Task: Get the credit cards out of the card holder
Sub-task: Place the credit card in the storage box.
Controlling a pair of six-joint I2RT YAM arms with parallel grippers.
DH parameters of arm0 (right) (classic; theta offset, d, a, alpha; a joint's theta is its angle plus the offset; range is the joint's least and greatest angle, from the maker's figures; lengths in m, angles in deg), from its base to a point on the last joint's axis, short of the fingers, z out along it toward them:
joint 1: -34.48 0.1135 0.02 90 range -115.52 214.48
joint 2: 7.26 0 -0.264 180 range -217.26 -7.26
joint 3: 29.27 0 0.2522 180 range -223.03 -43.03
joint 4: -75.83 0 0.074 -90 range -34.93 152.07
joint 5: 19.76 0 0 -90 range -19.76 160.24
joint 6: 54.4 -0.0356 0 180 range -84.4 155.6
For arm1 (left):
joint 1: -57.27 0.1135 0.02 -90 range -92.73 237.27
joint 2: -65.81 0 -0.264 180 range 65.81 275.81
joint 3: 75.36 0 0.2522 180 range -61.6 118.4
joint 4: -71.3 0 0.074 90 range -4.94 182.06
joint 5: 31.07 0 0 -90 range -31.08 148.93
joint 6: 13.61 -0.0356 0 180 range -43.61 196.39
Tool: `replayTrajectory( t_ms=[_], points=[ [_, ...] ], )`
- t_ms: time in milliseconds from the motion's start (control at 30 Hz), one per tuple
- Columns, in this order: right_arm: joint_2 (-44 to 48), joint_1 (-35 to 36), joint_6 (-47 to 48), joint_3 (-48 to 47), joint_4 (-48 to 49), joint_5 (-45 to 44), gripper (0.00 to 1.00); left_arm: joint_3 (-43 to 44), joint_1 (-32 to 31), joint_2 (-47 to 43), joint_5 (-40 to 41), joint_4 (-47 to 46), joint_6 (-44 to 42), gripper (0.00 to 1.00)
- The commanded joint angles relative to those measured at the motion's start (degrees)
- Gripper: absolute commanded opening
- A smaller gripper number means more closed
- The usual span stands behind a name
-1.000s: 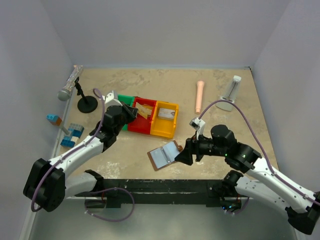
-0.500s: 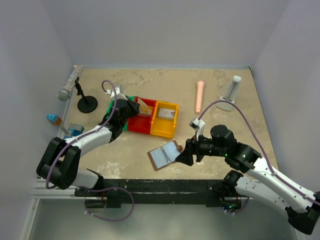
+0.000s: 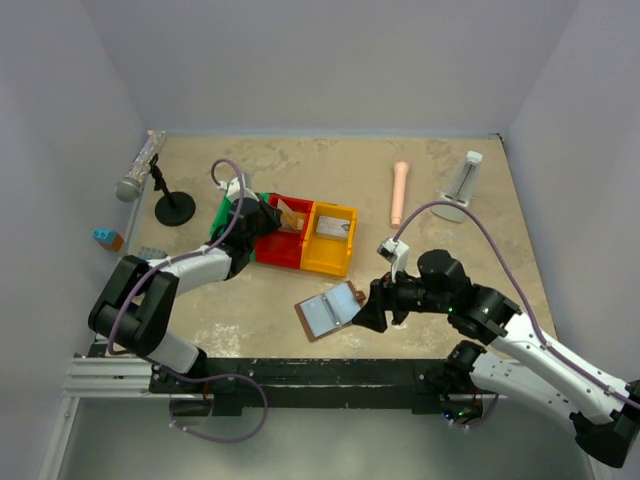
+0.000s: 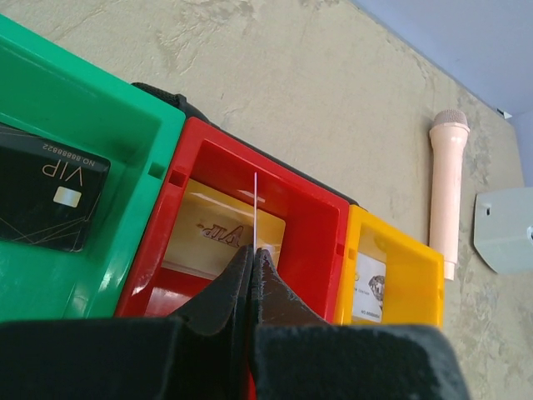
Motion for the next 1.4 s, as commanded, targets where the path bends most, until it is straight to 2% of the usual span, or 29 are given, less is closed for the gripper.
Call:
replayTrajectory(
  t_ms=[0, 600, 767, 1167, 1367],
  points=[
    [-0.5, 0.0, 1.0, -2.5, 0.6, -0.5, 0.70, 0.9, 1.0, 1.3, -0.6, -5.2, 0.7, 0.00],
    [-2.9, 0.0, 1.7, -3.0, 1.0, -0.5, 0.70, -0.7, 1.7, 4.9, -3.0, -9.5, 1.9, 0.00],
    [-3.3, 0.0, 1.7, -3.0, 1.0, -0.5, 0.70, -0.7, 1.7, 4.5, -3.4, -9.0, 1.5, 0.09],
    [-3.3, 0.0, 1.8, -2.9, 1.0, -0.5, 0.70, -0.6, 1.9, 4.0, -3.9, -6.3, 1.4, 0.19],
    [-3.0, 0.0, 1.9, -3.0, 1.0, -0.5, 0.70, 0.7, 2.4, 3.8, -5.0, -3.3, 1.0, 0.30]
  ],
)
